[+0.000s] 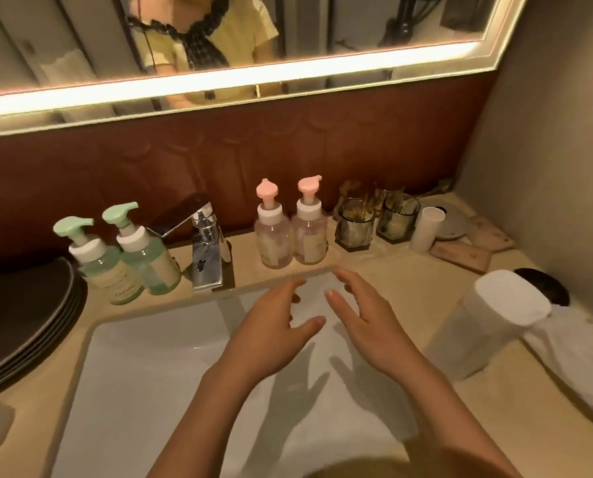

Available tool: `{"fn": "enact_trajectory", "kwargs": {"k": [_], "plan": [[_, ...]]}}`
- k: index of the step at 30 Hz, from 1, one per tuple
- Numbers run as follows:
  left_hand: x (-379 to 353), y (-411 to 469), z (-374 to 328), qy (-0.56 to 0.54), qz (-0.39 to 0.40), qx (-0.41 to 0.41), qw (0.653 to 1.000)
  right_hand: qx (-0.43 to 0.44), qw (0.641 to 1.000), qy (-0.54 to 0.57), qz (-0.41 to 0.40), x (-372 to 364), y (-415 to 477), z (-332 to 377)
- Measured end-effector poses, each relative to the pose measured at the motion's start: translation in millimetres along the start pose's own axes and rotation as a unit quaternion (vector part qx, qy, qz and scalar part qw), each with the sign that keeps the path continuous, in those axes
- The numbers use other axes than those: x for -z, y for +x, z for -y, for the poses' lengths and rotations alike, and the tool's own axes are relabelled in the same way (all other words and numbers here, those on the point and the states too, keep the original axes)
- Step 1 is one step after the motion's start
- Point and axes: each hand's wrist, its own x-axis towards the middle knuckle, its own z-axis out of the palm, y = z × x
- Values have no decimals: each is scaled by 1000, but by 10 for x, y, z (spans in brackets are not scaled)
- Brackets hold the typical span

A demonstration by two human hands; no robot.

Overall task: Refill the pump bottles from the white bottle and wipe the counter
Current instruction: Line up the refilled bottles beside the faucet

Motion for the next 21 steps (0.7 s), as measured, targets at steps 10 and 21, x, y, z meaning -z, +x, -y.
{"fn": "enact_trajectory", "kwargs": {"k": [10,21], "plan": [[-341,-54,-451,-15,71,-109,991,-160,987,-23,12,581,-1154,-365],[-1000,-82,-1153,-37,-27,-204,978,-170,983,12,-73,1135,-1205,-999]]}}
